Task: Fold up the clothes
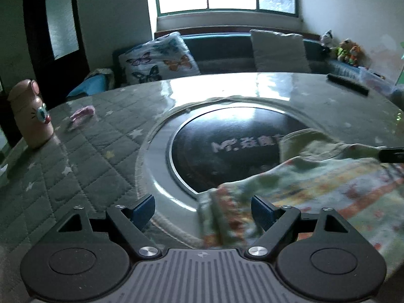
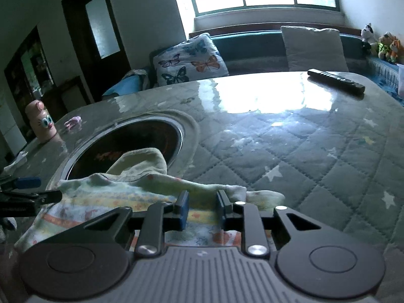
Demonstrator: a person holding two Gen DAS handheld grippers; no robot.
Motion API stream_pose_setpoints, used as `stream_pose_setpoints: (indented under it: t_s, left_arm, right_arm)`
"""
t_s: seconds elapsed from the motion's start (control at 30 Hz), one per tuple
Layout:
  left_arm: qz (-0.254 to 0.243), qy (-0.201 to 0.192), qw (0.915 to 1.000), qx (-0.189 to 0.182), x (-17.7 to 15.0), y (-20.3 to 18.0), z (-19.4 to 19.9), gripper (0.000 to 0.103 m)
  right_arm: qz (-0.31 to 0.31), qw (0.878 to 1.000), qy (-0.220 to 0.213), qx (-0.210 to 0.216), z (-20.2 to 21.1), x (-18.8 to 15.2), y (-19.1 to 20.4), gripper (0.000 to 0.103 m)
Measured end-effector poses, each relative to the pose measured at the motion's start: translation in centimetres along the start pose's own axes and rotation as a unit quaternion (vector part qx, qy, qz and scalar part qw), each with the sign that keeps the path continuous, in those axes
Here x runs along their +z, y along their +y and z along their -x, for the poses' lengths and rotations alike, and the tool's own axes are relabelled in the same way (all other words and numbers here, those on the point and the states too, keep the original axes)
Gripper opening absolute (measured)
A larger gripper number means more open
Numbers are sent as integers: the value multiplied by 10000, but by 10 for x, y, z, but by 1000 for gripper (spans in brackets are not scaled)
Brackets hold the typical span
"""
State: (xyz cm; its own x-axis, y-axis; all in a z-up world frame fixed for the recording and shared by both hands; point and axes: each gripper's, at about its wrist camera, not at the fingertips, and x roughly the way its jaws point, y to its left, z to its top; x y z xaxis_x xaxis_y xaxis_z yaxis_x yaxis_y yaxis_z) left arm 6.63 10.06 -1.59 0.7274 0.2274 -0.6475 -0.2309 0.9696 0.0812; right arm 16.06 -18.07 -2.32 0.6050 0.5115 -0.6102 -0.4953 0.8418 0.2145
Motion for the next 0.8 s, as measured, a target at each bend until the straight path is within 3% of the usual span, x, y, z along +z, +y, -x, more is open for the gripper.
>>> stream_pose_setpoints:
  t_s: [0.57, 0.63, 0.8]
  left_arm:
    - [120, 33, 9996, 257, 2, 8, -8, 97]
    - [115, 10, 9996, 260, 3, 7, -5, 103]
    - [92, -47, 9999, 135, 0, 2, 5, 103]
  right_arm:
    - [-55, 9998, -19, -184, 6, -2, -10, 25]
    - [-44, 9998, -96, -191, 14, -3, -9, 32]
    - [211, 9997, -108, -17, 29, -8, 6, 41]
